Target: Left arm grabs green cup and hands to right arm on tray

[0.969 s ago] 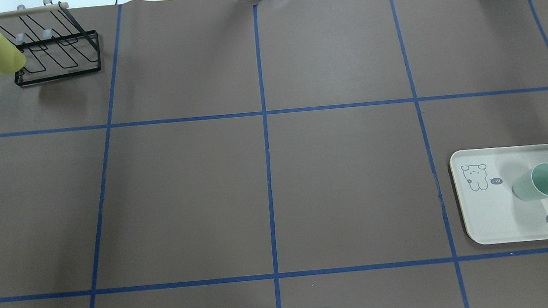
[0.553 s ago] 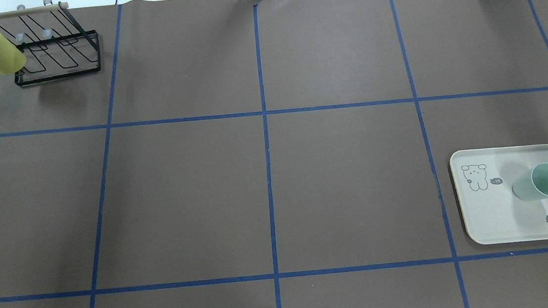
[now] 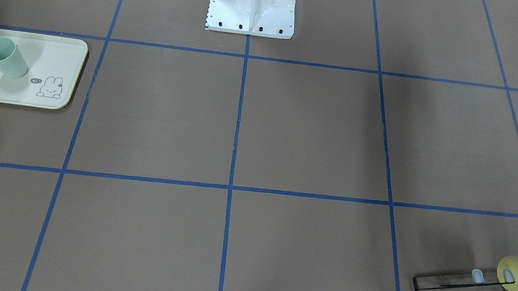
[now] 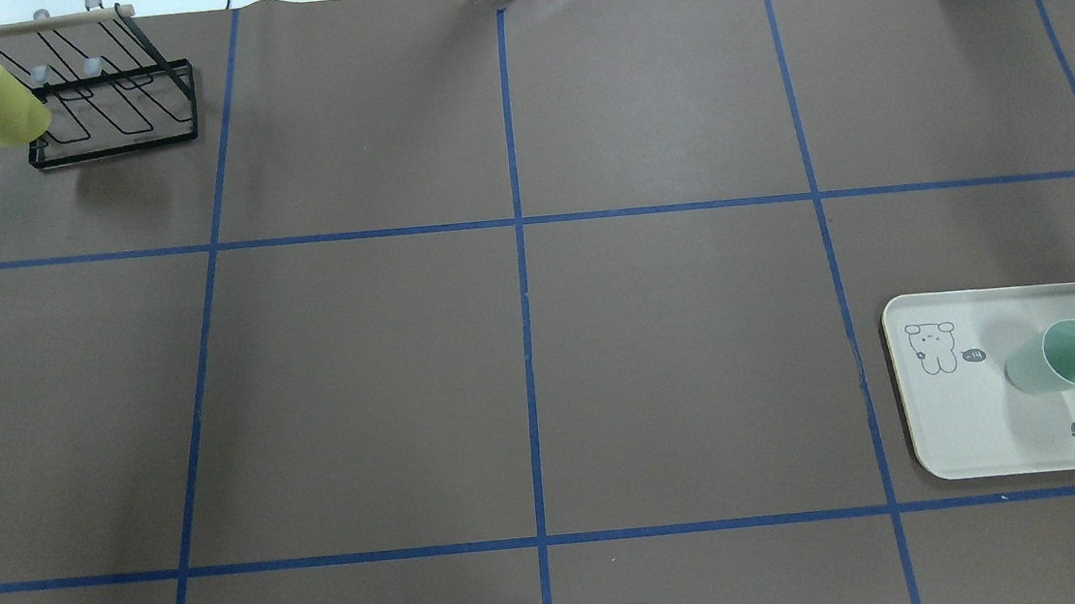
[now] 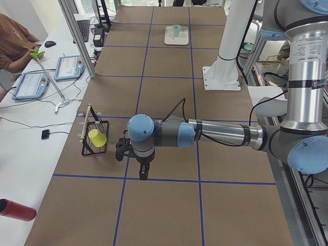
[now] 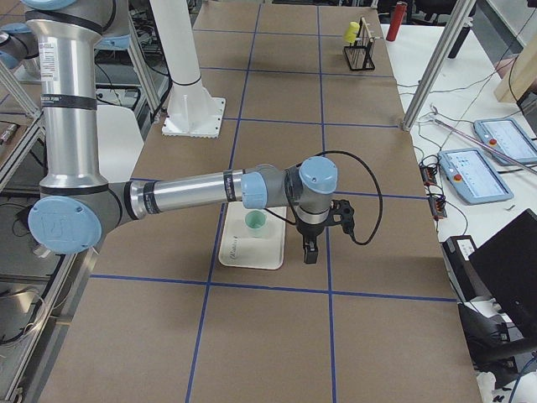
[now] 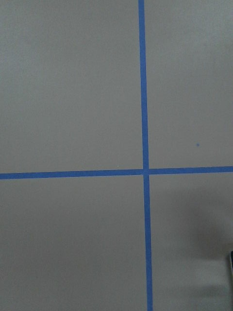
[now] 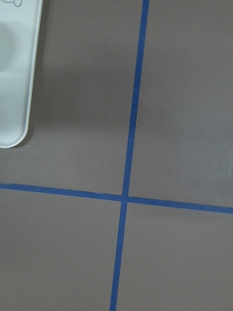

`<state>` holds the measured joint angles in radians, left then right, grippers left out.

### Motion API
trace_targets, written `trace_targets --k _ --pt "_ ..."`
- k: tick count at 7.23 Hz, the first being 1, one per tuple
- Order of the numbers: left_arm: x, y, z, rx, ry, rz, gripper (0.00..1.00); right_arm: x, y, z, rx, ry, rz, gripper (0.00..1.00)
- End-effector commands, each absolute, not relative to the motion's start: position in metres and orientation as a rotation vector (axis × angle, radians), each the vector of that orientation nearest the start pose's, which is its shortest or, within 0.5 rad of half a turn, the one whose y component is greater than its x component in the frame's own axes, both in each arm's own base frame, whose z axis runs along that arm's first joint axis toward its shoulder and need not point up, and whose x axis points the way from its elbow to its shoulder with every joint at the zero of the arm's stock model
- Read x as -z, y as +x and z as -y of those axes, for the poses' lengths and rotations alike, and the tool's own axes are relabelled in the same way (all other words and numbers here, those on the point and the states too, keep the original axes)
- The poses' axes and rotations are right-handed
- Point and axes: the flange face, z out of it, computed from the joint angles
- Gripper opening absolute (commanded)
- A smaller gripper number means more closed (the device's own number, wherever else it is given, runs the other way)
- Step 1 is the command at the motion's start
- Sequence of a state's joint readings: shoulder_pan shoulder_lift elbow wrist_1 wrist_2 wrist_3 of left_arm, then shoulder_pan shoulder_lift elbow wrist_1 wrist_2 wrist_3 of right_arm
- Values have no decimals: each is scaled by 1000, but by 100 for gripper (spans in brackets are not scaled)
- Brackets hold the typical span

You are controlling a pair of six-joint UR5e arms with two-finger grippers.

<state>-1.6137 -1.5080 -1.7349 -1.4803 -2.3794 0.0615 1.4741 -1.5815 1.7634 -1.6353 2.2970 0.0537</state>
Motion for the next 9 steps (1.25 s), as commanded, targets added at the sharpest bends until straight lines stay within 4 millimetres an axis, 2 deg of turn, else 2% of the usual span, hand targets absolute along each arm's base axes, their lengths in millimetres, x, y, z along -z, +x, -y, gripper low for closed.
trace_targets --k 1,9 --pt "-612 -80 464 -21 53 -799 100 -579 20 494 84 58 731 100" --pt "-615 -80 463 -35 75 -798 100 -576 19 494 86 62 742 100"
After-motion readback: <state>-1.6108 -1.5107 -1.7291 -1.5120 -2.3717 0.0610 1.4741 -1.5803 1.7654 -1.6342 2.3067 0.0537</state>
